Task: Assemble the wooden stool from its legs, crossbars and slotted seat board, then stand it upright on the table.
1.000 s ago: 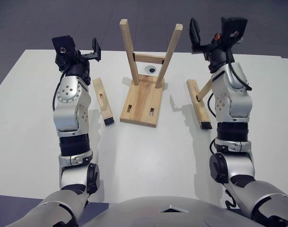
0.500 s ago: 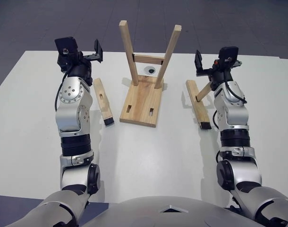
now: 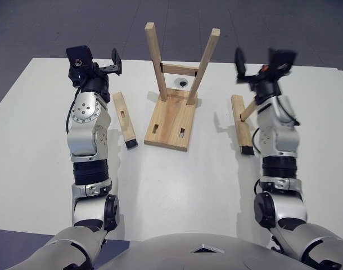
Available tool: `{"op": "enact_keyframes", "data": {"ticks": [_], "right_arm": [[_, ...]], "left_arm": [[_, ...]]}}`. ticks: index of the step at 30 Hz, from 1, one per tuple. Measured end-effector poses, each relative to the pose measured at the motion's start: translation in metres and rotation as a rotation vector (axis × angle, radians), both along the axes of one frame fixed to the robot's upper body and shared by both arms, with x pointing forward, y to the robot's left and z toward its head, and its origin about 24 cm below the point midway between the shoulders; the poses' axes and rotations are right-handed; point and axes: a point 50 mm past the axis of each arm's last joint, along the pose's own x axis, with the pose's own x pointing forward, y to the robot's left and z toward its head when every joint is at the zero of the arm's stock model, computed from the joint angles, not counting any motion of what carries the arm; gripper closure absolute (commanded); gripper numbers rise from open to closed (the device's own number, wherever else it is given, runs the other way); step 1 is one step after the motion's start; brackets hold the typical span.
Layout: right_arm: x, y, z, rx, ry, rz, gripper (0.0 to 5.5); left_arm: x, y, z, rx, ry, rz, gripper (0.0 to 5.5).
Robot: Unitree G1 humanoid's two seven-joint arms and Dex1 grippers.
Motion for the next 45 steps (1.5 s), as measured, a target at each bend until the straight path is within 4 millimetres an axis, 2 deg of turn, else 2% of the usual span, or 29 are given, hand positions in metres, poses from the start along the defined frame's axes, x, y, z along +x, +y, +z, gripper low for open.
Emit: {"op": "enact_keyframes", "data": {"ticks": [2,3,4,7,8,11,14,17,19,20,24,27,30,33,37,42,45], "right_arm": [[-0.019,-0.006,0.027,-0.046,-0.075,-0.007,0.12],[-0.027,-0.006,0.028,-0.071,-0.071,0.000,0.12],[-0.034,-0.006,0.021,-0.087,-0.040,0.007,0.12],[-0.050,-0.009,-0.030,-0.102,0.193,0.007,0.12],[-0.060,-0.011,-0.054,-0.097,0.294,-0.003,0.12],[-0.089,-0.014,-0.103,-0.104,0.504,-0.014,0.12],[-0.101,-0.008,-0.132,-0.136,0.620,0.003,0.12],[-0.101,0.003,-0.159,-0.187,0.729,0.047,0.12],[-0.097,0.007,-0.167,-0.201,0.767,0.061,0.12],[-0.095,0.007,-0.169,-0.217,0.773,0.052,0.12],[-0.077,0.000,-0.167,-0.244,0.821,-0.055,0.70],[-0.071,-0.006,-0.162,-0.170,0.896,-0.074,1.08],[-0.069,-0.007,-0.155,-0.136,0.966,-0.044,1.61],[-0.072,-0.007,-0.145,-0.187,1.044,0.041,2.10],[-0.068,0.008,-0.137,-0.271,1.095,0.151,2.71],[-0.061,0.010,-0.128,-0.371,1.152,0.176,3.44],[-0.055,0.007,-0.125,-0.380,1.165,0.131,3.44]], "left_arm": [[-0.005,0.004,0.001,0.002,-0.014,0.020,0.10],[-0.007,0.005,0.000,0.006,-0.014,0.031,0.10],[-0.010,0.007,-0.001,0.008,-0.015,0.044,0.10],[-0.017,0.009,-0.004,0.015,-0.013,0.068,0.10],[-0.019,0.010,-0.005,0.021,-0.010,0.080,0.10],[-0.024,0.012,-0.009,0.023,0.005,0.093,0.10],[-0.026,0.009,-0.012,0.013,0.016,0.094,0.10],[-0.025,0.002,-0.014,0.007,0.025,0.069,0.10],[-0.024,0.000,-0.015,0.006,0.028,0.059,0.10],[-0.024,0.000,-0.016,0.007,0.030,0.058,0.10],[-0.023,0.000,-0.017,0.005,0.037,0.057,0.10],[-0.024,0.003,-0.017,0.000,0.045,0.076,0.10],[-0.026,0.005,-0.017,-0.007,0.059,0.095,0.10],[-0.031,0.008,-0.022,-0.020,0.111,0.127,0.10],[-0.033,0.005,-0.029,-0.041,0.173,0.134,0.10],[-0.034,0.008,-0.033,-0.054,0.206,0.151,0.10],[-0.033,0.008,-0.034,-0.055,0.219,0.150,0.10]]}}
